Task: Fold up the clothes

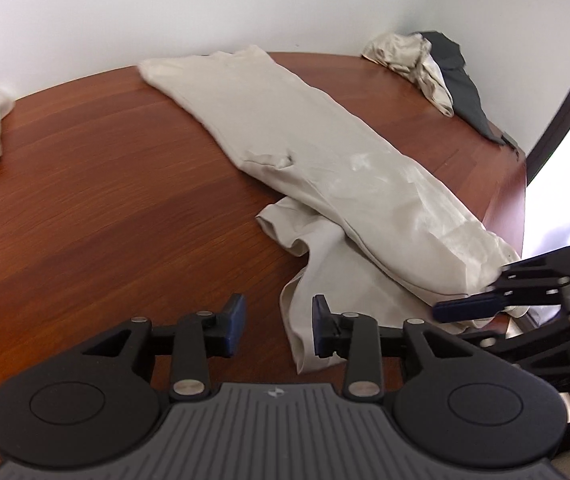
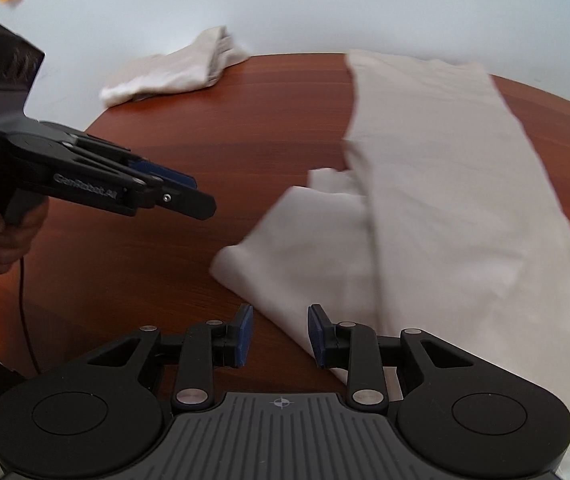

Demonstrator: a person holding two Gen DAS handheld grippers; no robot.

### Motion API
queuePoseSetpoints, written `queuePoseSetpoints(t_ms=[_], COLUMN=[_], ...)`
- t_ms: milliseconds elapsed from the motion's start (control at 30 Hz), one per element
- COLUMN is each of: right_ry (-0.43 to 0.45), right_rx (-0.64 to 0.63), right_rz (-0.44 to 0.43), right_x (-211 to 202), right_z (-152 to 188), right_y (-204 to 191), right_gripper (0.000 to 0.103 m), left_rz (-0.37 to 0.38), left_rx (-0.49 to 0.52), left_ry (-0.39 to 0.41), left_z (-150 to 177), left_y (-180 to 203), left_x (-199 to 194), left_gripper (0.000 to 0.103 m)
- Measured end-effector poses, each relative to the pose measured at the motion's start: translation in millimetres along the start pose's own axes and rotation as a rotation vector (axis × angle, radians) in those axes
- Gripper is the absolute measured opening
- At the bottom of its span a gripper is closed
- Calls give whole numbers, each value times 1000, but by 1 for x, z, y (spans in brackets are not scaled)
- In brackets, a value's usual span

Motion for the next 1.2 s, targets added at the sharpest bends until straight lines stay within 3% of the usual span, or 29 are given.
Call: queuePoseSetpoints(t_ms=[267, 533, 700, 800, 967, 1200], right_ry=[-16, -25, -29, -27, 18, 114], right_rx=[-158, -281, -311, -298, -185, -35], right_rz=[-79, -106, -105, -91, -121, -51], right_x=[32, 57, 64, 63, 48, 7], right_z=[-1, -1, 2, 1, -20, -64], right_y=[-34, -47, -46, -40, -28, 26], right_gripper=[37, 37, 21, 7, 6, 6], left_rz=[-48, -114, -123, -127, -126, -94], left_rx=[2, -51, -60, -65, -56, -43], left_ry=[15, 49, 47, 44, 42, 47], left_z=[6, 5, 8, 9, 6, -1], left_y=[-12, -22, -23, -24, -24, -17], left_x=[-39, -59, -66, -67, -61, -45], left_gripper=[41, 41, 41, 41, 41, 41])
Point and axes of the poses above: each gripper's, at about its wrist camera, not at the fingertips, and x roughly the way its jaws point, y to its right, z to its underside, the point moved 10 cm from there along x, roughly the way its jaws point, and after that the axes turned 12 degrees about y, right-handed, at the moved point
